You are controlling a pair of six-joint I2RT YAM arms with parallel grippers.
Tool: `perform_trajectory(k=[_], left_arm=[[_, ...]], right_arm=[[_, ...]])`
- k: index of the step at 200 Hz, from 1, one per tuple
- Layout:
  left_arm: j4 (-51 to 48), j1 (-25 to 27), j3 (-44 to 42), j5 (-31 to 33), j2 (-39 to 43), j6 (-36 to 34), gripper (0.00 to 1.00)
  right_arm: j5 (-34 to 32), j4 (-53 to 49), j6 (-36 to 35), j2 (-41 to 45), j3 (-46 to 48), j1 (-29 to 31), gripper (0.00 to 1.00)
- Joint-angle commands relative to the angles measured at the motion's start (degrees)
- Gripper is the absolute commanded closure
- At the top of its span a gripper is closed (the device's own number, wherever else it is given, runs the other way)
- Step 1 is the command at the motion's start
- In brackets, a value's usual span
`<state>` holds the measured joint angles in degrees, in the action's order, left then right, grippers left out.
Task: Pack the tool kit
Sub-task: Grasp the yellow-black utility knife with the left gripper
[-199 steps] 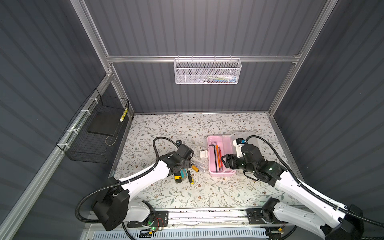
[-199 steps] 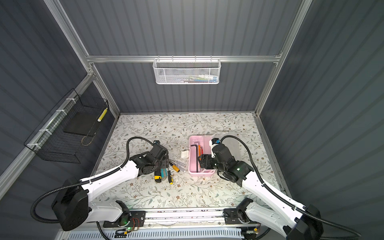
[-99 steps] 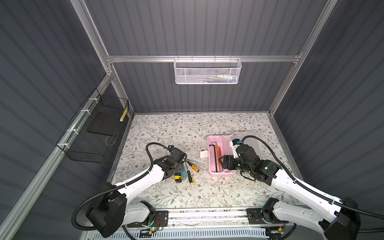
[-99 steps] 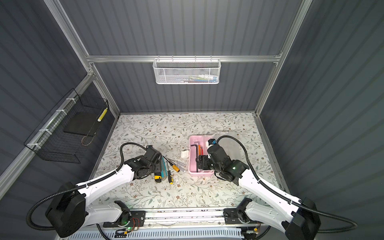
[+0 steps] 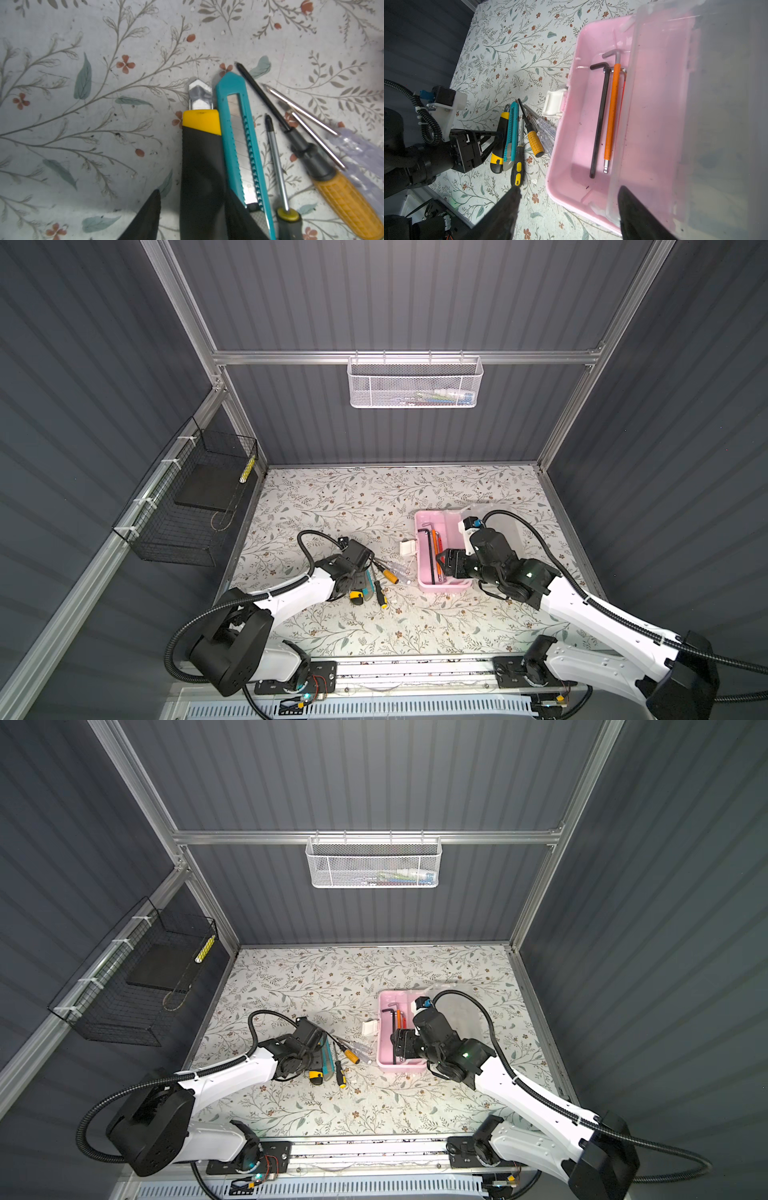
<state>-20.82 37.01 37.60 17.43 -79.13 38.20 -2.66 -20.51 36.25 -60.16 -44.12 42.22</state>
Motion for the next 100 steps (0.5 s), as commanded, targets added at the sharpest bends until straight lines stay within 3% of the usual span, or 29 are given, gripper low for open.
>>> perform_trajectory(k=[1, 100], left_arm=[[2.3, -0.35, -1.04, -1.2, -1.48, 0.75, 0.5], [2.91, -0.32, -1.69, -1.98, -3.55, 2.05, 0.57]], right_arm=[[-0.94, 0.65, 0.66, -0.39, -0.18, 0.23, 0.26], [0.39, 2.02, 1.39, -1.45, 0.14, 0.24, 0.26]])
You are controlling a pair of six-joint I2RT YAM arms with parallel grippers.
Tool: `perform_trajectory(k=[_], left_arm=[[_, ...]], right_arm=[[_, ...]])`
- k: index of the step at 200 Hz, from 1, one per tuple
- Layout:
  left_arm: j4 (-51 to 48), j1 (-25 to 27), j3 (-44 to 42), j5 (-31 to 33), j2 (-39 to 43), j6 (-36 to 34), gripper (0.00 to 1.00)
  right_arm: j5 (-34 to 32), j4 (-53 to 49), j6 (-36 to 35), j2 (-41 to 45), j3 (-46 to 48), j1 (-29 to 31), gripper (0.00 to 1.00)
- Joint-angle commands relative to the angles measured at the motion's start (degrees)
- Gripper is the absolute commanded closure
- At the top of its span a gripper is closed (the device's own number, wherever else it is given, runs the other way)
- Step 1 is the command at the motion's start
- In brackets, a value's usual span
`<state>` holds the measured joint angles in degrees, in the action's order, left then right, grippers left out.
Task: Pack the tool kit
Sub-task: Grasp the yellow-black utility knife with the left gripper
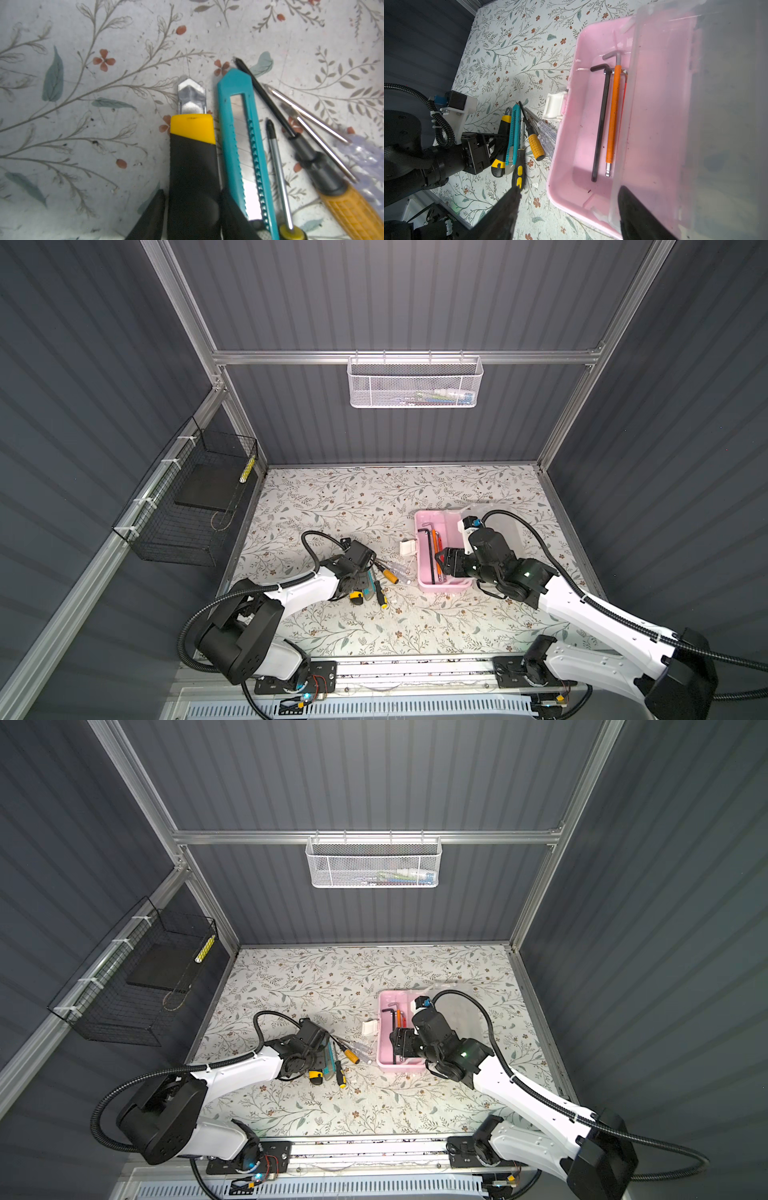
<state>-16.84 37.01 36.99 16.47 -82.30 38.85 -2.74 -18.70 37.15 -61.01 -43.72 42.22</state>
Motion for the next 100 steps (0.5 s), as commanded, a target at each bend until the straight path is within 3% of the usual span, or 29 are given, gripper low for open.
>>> perform_trajectory(k=[1, 26, 100], left_arm=[[-1.08, -0.3, -1.1, -1.01, -0.35, 1.44, 0.57], [-1.8, -0.3, -1.22, -0.75, 0.34, 1.66, 0.58], [-3.54, -0.28, -0.39, 0.01, 1.27, 1.38, 0.76]], right_arm=[[0.51, 0.22, 0.48, -0.6, -0.28, 0.24, 0.26], [0.46, -0.37, 0.56, -0.52, -0.53, 0.24, 0.26], [-0.51, -0.02, 0.73, 0.77, 0.28, 0.25, 0.26]])
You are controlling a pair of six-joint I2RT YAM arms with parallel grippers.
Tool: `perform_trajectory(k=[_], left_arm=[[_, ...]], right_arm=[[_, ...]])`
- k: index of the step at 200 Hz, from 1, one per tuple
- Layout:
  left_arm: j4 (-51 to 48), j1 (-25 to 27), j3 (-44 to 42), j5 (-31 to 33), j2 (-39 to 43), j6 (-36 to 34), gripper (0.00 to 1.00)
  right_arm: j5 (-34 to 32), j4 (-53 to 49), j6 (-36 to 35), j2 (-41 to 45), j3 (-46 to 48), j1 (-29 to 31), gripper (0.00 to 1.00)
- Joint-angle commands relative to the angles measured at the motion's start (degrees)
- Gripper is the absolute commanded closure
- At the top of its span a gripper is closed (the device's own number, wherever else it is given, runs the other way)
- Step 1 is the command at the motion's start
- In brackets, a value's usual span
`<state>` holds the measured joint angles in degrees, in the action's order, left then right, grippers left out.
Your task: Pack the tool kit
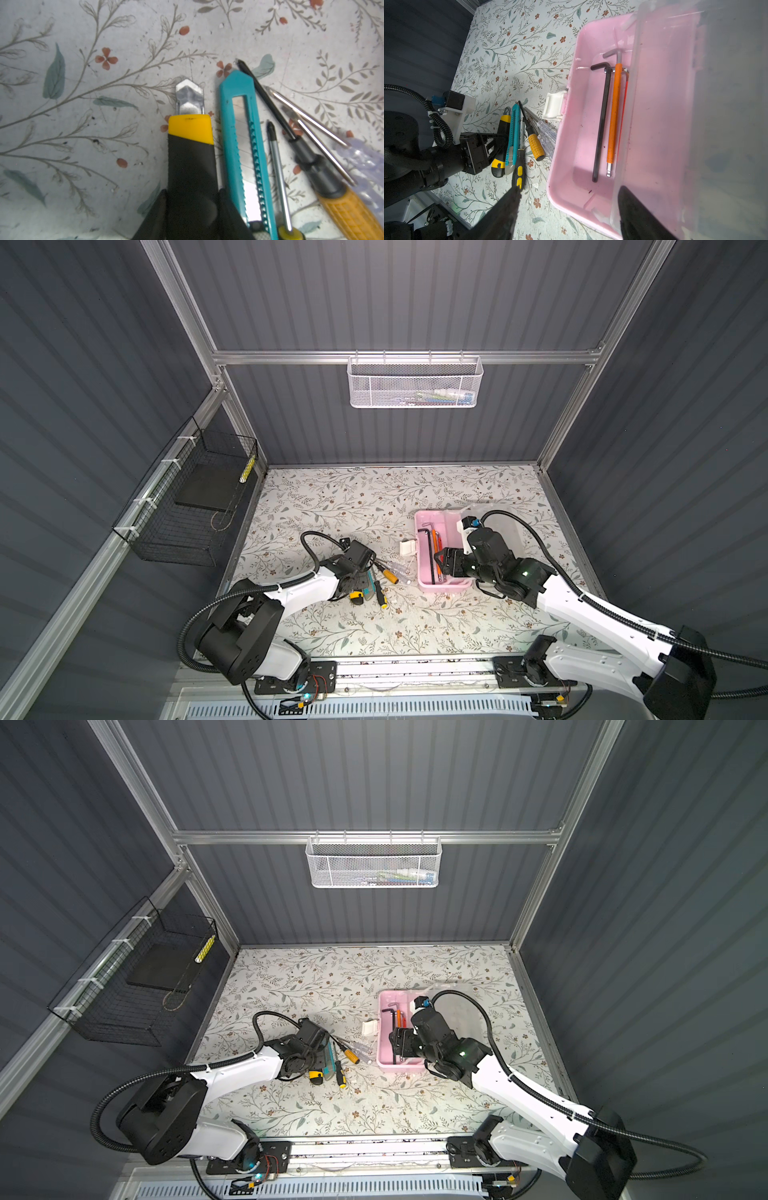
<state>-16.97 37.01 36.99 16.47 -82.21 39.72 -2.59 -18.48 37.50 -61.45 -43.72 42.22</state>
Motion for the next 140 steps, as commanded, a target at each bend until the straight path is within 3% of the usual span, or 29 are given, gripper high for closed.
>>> perform_trajectory(k=[1, 36, 140], left_arm=[[-3.41, -0.32, -0.32, 0.03, 1.27, 0.51, 0.77], [-4.02, -0.28, 0.65, 0.76, 0.83, 0.08, 0.87], [-8.28, -0.28, 6.04, 1.41, 5.87, -0.7, 0.93]], right_arm=[[-0.66, -0.24, 0.39, 1.27, 0.29, 0.24, 0.26], [-1.42, 0.49, 0.12, 2.2, 1.25, 0.23, 0.25], [-2.07, 0.08, -0.54, 2.53, 0.48, 0.06, 0.25]])
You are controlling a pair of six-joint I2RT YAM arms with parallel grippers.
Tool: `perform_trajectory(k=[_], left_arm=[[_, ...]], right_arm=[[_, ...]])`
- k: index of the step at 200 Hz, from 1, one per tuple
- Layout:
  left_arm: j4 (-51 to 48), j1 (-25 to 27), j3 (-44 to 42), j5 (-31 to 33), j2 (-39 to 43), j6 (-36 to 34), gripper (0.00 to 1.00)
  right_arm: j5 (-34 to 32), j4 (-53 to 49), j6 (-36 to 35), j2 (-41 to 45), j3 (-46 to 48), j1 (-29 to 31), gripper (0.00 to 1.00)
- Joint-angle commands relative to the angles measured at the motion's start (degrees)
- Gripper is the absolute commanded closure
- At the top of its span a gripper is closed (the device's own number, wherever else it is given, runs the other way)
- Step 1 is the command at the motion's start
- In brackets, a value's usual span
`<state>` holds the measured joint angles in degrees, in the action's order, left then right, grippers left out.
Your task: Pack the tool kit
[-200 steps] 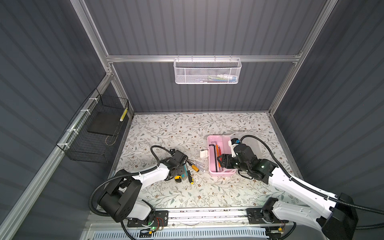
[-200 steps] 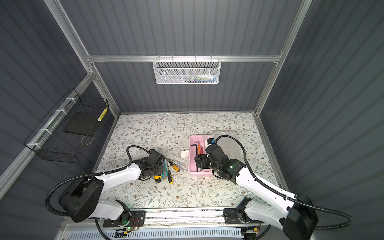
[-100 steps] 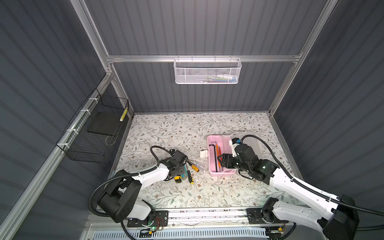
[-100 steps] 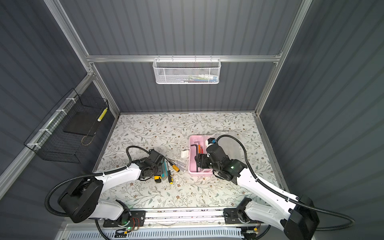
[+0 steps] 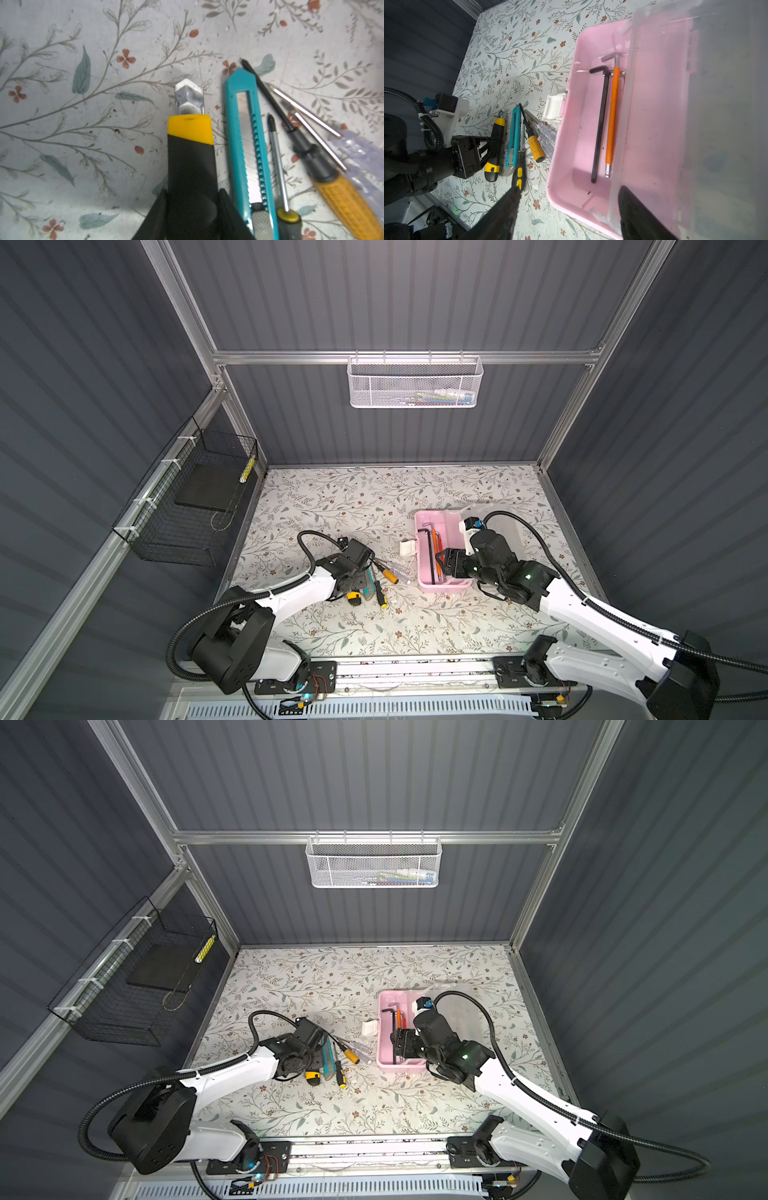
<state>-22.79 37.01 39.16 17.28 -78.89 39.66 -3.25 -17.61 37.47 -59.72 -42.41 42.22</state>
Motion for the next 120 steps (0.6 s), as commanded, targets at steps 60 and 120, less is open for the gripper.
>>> perform_trajectory(k=[60, 120], left_arm=[[2.85, 3.05, 15.32, -8.04, 2.64, 0.65, 0.95], [15.05, 13.02, 30.36, -14.86, -11.72, 3.24, 0.96]], right_arm=[[-3.01, -4.37, -1.82, 7.33, -3.35, -3.36, 0.25], [-4.61, -9.86, -2.32, 14.1, -3.99, -7.47, 0.25]])
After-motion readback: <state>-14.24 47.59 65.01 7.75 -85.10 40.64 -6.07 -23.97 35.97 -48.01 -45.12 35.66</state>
